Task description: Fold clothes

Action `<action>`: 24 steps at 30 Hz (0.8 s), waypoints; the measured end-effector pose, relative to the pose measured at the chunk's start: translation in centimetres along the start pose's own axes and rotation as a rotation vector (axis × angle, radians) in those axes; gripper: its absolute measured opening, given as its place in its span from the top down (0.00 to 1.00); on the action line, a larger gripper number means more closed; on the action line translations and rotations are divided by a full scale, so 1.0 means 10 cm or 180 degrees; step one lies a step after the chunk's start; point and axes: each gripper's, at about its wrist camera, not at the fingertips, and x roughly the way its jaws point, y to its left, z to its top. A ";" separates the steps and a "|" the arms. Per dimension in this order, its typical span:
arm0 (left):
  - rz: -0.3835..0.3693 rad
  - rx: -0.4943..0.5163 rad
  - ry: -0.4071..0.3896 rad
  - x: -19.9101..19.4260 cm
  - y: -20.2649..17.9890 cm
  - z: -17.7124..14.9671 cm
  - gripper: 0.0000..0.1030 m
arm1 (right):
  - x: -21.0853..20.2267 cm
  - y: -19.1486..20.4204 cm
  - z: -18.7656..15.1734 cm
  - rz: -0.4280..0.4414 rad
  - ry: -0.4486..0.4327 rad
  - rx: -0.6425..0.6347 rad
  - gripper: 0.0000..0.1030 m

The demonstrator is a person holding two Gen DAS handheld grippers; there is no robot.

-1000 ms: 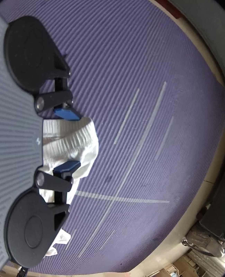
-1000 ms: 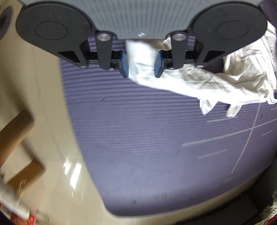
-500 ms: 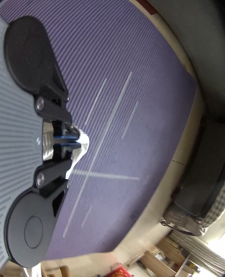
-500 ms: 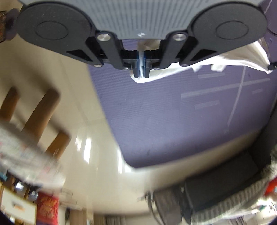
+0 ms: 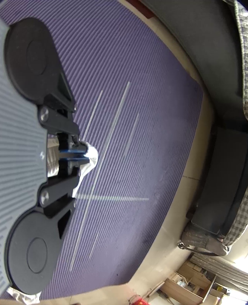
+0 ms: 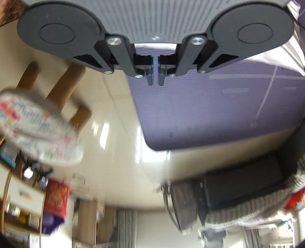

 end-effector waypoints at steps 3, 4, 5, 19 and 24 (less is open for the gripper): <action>0.0034 0.0006 0.0162 0.07 -0.01 -0.01 0.79 | 0.16 -0.09 -0.08 -0.0103 0.0208 -0.0054 0.77; 0.0041 0.0014 0.0200 0.08 -0.02 -0.01 0.76 | 0.24 -0.16 -0.11 -0.0182 0.0286 -0.0044 0.72; 0.0048 0.0021 0.0238 0.09 -0.03 -0.01 0.69 | 0.28 -0.20 -0.12 -0.0217 0.0325 -0.0025 0.72; 0.0162 -0.0243 0.0425 0.28 0.18 -0.01 0.58 | 0.89 -0.31 -0.53 -0.0376 0.0754 0.0196 0.72; 0.0065 -0.0385 0.0327 0.27 0.24 0.01 0.56 | 0.88 -0.25 -0.56 -0.0369 0.0694 0.0137 0.72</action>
